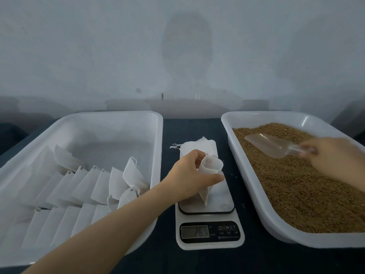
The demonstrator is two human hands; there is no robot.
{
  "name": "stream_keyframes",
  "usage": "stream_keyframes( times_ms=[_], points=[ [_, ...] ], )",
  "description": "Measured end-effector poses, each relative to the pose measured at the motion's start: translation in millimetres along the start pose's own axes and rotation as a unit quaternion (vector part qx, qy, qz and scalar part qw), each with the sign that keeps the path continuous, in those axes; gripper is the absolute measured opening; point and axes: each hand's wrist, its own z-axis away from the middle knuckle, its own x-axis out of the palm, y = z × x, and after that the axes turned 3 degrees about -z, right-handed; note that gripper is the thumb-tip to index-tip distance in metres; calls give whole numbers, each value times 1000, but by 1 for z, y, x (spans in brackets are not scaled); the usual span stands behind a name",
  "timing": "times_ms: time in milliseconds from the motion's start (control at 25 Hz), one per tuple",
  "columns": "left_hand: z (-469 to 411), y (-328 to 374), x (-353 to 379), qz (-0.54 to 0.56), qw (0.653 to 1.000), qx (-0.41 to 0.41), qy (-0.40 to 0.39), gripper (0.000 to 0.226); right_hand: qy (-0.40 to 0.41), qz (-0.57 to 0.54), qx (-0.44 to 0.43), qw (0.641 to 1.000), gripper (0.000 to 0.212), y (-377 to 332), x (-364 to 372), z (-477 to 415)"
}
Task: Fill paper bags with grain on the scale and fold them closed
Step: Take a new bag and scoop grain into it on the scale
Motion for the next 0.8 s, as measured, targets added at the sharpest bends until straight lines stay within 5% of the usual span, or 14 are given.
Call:
stream_keyframes(
  times_ms=[280,360,440,560,800],
  points=[
    [-1,-1,0,-4,1000,-2,-1,56,-131,54,32,989,39,-22,32,9],
    [-2,-2,0,-5,1000,-5,-3,56,-75,89,-8,993,36,-34,29,15],
    [-3,-3,1,-11,1000,-4,-3,58,22,-43,-108,993,33,-57,15,28],
    [-4,-4,1,-14,1000,8,-3,58,-42,-250,-214,944,31,-107,-5,60],
    [-1,-5,-2,-36,998,30,-42,54,-78,-265,-223,935,23,-148,21,72]
  ],
)
